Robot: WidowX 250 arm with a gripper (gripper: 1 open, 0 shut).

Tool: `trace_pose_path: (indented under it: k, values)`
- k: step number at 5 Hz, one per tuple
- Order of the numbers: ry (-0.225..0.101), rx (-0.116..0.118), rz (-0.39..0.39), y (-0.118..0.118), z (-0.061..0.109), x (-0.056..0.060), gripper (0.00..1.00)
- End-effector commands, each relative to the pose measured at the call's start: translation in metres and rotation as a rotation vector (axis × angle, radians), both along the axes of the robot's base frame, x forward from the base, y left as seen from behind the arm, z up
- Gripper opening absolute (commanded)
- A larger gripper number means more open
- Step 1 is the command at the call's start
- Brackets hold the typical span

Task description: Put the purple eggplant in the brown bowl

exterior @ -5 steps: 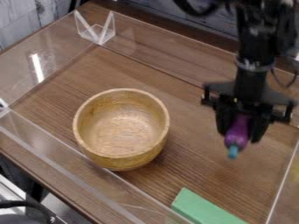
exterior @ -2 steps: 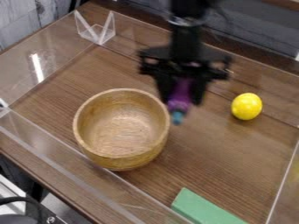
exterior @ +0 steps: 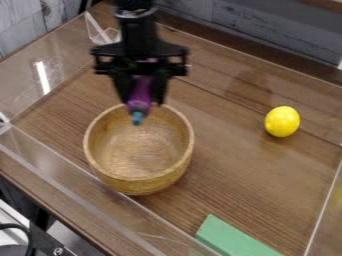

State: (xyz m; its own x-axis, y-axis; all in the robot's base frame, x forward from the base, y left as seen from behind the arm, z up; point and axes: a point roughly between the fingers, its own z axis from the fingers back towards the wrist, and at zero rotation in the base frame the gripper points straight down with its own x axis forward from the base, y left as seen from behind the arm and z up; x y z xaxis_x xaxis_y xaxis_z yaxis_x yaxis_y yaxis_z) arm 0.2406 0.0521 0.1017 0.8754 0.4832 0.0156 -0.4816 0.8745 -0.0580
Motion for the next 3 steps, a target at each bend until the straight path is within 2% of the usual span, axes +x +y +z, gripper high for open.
trace_pose_path:
  k: [1,2,3]
  values:
    - [-0.047,0.008,-0.045,-0.023,0.011,-0.003,0.0]
    - [-0.036,0.008,-0.073,-0.037,0.004,-0.014,0.0]
    - [-0.025,0.007,-0.082,-0.039,-0.006,-0.023,0.0]
